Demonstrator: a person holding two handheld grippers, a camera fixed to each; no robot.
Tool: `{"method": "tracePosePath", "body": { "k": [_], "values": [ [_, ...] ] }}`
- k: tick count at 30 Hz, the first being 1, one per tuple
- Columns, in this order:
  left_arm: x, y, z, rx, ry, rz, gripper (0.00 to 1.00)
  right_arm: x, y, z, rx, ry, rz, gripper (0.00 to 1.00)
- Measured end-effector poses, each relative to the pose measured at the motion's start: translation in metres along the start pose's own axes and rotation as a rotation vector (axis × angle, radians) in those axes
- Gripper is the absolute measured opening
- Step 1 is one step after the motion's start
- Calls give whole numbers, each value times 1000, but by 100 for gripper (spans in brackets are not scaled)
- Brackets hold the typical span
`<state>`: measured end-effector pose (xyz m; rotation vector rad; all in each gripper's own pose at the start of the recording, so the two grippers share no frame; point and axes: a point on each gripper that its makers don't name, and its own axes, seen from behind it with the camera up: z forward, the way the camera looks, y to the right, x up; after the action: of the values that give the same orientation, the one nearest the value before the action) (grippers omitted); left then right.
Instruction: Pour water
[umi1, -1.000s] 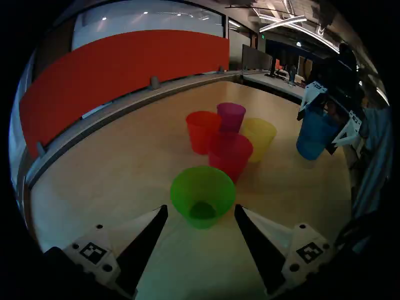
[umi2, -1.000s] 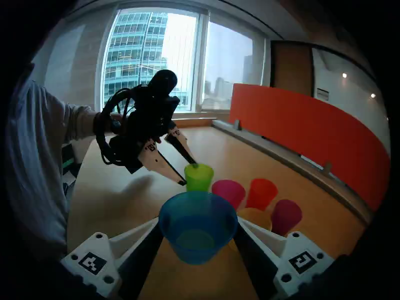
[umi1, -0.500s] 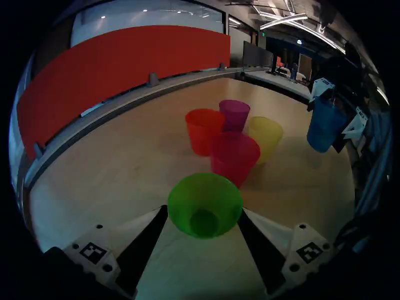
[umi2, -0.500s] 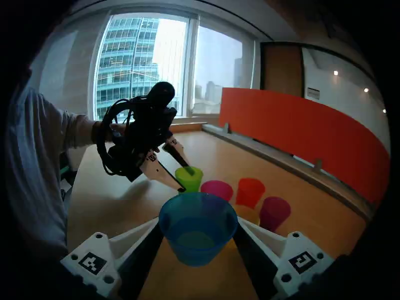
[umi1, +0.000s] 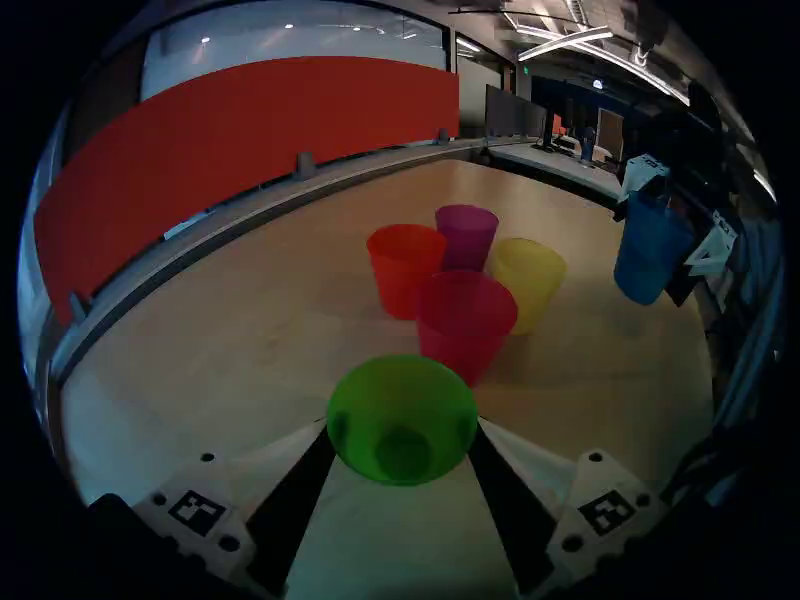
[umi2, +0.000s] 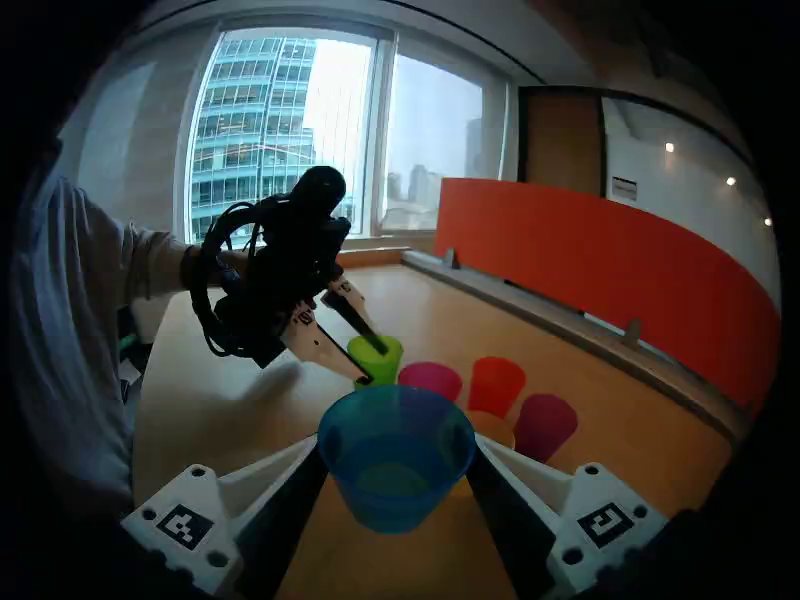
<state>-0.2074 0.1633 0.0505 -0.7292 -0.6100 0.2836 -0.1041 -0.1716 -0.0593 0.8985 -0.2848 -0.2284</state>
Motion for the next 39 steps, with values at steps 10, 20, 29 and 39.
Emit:
{"method": "tracePosePath", "body": {
  "k": [10,20,29,39],
  "values": [
    [24,-2,-16,17,75,-20,86,11,2,-3,-18,26,10,91],
    [55,-2,-52,51,178,-21,86,31,-3,-7,-34,60,5,91],
    [82,-1,-88,82,273,-15,86,46,-10,-7,-39,81,11,91],
    [106,2,-123,100,369,-10,87,59,-16,-5,-43,99,16,91]
  ]
}}
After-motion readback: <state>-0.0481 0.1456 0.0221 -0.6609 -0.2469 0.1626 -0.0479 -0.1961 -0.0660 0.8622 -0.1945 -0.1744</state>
